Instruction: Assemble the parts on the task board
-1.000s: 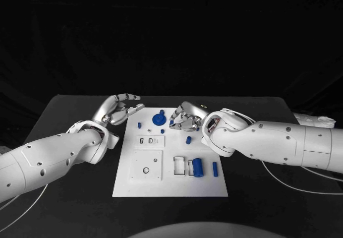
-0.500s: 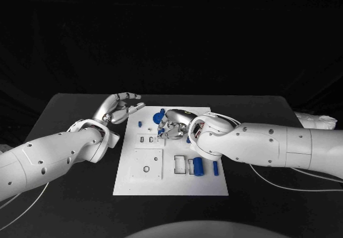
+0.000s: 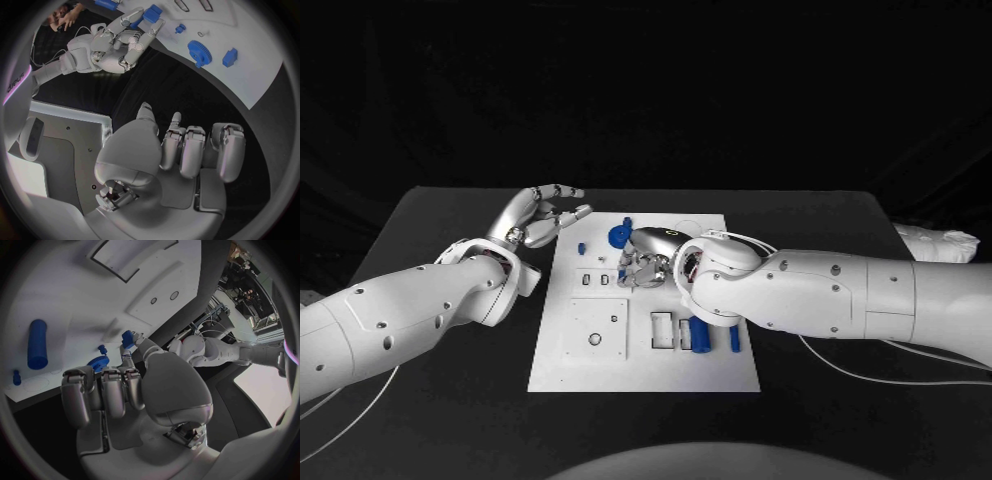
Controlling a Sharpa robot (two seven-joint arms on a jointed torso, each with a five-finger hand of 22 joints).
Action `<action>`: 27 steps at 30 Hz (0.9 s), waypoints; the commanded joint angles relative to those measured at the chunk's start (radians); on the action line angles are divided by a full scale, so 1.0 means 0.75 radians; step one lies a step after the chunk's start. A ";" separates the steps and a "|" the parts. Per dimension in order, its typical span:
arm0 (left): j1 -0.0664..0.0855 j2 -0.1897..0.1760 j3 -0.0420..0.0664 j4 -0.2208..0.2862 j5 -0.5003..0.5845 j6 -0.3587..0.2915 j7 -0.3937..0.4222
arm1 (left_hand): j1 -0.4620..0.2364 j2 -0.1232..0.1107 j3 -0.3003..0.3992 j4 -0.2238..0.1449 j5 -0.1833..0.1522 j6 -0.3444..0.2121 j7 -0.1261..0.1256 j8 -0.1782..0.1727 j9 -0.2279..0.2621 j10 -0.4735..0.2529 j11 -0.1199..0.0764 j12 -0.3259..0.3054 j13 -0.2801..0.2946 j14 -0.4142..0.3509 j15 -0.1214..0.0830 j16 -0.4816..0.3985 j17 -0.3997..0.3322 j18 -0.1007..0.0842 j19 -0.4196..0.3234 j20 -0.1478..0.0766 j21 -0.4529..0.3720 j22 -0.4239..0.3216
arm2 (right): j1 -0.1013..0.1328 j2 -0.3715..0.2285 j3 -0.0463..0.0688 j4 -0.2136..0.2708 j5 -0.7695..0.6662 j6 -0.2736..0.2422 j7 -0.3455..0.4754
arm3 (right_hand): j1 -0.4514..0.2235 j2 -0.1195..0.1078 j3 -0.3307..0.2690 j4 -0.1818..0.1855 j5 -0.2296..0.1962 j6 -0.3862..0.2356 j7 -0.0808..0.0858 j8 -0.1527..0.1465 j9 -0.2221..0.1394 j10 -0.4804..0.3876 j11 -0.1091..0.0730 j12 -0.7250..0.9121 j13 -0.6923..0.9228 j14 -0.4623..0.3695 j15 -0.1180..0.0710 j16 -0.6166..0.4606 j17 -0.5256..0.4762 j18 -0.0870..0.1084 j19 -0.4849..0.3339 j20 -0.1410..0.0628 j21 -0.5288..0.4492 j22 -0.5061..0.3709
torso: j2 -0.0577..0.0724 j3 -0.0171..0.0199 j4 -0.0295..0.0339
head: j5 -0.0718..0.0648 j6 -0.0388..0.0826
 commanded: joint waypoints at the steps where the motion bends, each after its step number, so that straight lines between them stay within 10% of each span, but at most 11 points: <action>1: 0.001 0.002 0.001 0.004 -0.003 0.009 0.014 | 0.007 0.002 -0.006 -0.002 0.006 0.007 0.033 -0.003 -0.001 0.141 -0.010 0.003 0.351 0.136 -0.011 0.003 0.351 -0.002 0.101 -0.009 -0.004 0.327 | -0.007 0.009 0.000 -0.009 -0.072 0.012 -0.039 | 0.004 -0.002 -0.004 -0.004 -0.005 -0.004 0.002 0.000 0.002 0.138 0.011 0.005 0.351 0.141 0.010 0.005 0.351 -0.009 0.140 0.008 0.006 0.351 | 0.000 -0.0008 0.0015 | -0.001 0.000; 27: 0.001 -0.003 0.001 0.003 -0.003 0.006 0.013 | 0.009 0.003 -0.009 -0.002 0.007 0.010 0.033 -0.007 -0.001 0.141 -0.010 0.003 0.351 0.136 -0.011 0.003 0.351 -0.002 0.101 -0.010 -0.005 0.327 | -0.015 0.024 0.000 -0.048 -0.046 -0.002 -0.020 | 0.008 -0.013 0.000 -0.012 -0.009 -0.052 0.013 -0.014 -0.017 0.138 0.022 0.005 0.351 0.141 0.018 0.005 0.351 -0.009 0.140 0.021 0.006 0.351 | -0.002 -0.0007 -0.0007 | -0.006 -0.013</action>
